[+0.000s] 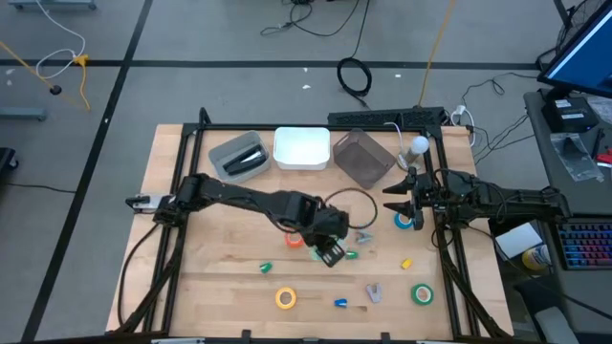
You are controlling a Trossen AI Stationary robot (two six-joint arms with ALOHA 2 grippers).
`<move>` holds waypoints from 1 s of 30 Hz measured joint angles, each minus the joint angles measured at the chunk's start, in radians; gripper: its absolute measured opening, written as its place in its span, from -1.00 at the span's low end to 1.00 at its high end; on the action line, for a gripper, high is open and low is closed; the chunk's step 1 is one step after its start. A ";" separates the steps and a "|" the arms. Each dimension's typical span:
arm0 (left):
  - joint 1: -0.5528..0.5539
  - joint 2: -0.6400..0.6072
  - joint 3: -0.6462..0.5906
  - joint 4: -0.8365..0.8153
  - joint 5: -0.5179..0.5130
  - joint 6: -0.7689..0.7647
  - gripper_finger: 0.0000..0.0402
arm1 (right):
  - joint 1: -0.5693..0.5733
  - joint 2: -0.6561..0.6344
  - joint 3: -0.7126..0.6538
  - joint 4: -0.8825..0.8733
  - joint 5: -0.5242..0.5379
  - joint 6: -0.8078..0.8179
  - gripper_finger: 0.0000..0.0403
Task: Pick and place Stapler, Stapler remover, tape
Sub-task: Put the light green stapler into the gray bin
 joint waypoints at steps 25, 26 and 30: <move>0.284 -0.170 0.154 -0.433 -0.443 0.421 -0.37 | 0.000 0.002 0.000 0.000 0.015 -0.001 0.04; 0.303 -0.179 0.154 -0.430 -0.446 0.447 -0.37 | 0.000 0.002 0.000 0.001 0.016 -0.001 0.04; 0.385 -0.220 0.154 -0.433 -0.460 0.512 -0.37 | 0.000 0.002 0.000 0.001 0.034 -0.001 0.04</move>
